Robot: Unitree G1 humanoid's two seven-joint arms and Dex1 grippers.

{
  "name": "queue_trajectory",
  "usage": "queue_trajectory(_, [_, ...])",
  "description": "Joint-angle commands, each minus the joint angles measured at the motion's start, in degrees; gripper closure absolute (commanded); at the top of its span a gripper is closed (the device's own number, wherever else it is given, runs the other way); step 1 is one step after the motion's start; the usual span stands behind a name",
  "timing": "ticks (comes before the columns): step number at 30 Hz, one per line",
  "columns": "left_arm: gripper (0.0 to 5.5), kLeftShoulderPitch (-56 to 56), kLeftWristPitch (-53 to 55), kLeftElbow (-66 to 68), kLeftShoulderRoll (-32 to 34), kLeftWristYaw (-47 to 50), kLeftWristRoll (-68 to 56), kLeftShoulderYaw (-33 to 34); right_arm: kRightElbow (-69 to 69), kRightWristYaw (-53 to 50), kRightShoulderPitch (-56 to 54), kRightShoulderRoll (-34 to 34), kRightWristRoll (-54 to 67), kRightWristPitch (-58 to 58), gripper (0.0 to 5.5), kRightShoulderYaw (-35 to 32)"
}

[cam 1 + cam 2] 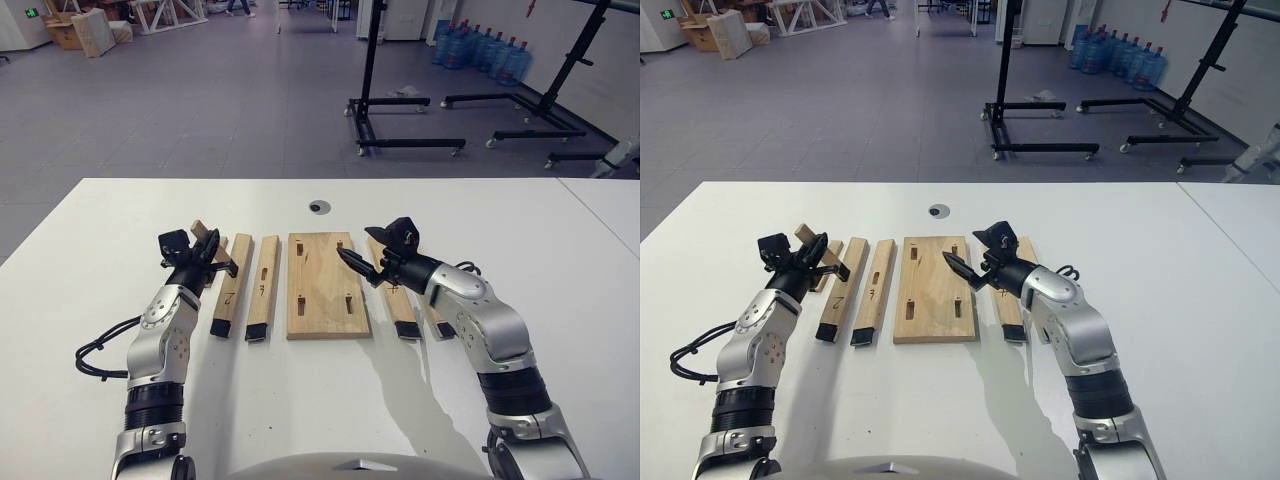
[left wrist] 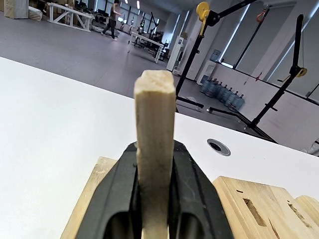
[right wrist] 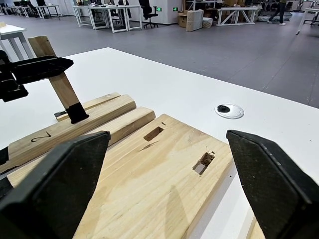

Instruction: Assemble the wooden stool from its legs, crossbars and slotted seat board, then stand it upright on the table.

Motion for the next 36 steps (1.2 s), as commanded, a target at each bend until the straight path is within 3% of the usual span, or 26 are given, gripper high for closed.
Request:
queue_trajectory(1, [5.12, 0.7, -2.1, 1.5, 0.5, 0.9, 5.3, -2.8, 0.6, -0.2, -0.7, -0.2, -0.6, -0.4, 1.21, 0.2])
queue_trajectory(14, [5.12, 3.5, -8.1, 3.4, 1.7, 1.0, 15.3, -6.8, 0.2, -0.3, -0.2, -0.1, -0.7, -0.3, 1.21, 0.6])
queue_trajectory(24, [5.12, 4.0, -9.3, 5.0, 1.2, 1.1, 16.3, -7.7, 0.2, -0.7, 0.0, 0.0, -0.7, -0.4, 1.21, 0.8])
queue_trajectory(25, [4.75, 4.0, -9.3, 5.0, 1.2, 1.1, 16.2, -7.7, 0.2, -0.6, -0.1, 0.0, -0.7, -0.4, 1.21, 0.8])
queue_trajectory(31, [3.88, 3.3, -8.5, 3.8, 0.8, 1.3, 15.1, -6.9, 0.3, -0.7, -0.2, 0.2, -0.6, -0.4, 1.21, 0.8])
queue_trajectory(36, [3.88, 2.4, -6.7, 0.6, 1.1, 1.7, 14.7, -6.6, 0.5, -0.9, -0.5, 0.4, -0.6, -0.3, 1.21, 0.7])
